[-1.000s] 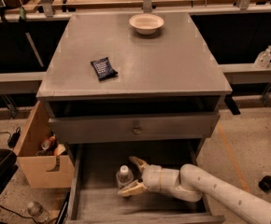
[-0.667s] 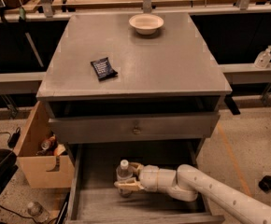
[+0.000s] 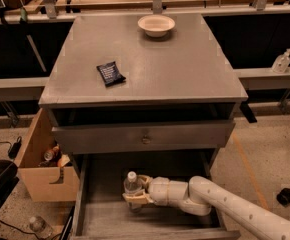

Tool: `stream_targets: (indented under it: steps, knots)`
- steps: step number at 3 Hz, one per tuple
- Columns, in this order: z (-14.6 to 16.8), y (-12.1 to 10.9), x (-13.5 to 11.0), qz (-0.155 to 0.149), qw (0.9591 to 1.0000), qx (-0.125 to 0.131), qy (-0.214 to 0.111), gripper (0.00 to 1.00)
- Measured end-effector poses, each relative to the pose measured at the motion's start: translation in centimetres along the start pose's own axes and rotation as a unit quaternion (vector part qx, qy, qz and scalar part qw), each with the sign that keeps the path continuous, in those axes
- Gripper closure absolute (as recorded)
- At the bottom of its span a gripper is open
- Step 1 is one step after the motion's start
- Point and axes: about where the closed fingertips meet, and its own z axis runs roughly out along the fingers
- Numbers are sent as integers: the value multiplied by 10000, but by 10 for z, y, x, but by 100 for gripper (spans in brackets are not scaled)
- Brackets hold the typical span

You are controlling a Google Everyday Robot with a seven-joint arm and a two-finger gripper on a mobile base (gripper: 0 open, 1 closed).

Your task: Pick blue plastic bottle from middle drawer and place on counter

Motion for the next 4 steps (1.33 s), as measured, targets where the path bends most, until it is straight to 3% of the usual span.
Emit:
stream_targets:
  steps: [1, 2, 4]
  knots:
    - [1, 1, -1, -2, 10000, -15, -8, 100]
    - [-10, -2, -39, 54, 9999, 97, -22, 100]
    - [-86, -18, -190, 334, 9967, 734, -115, 100]
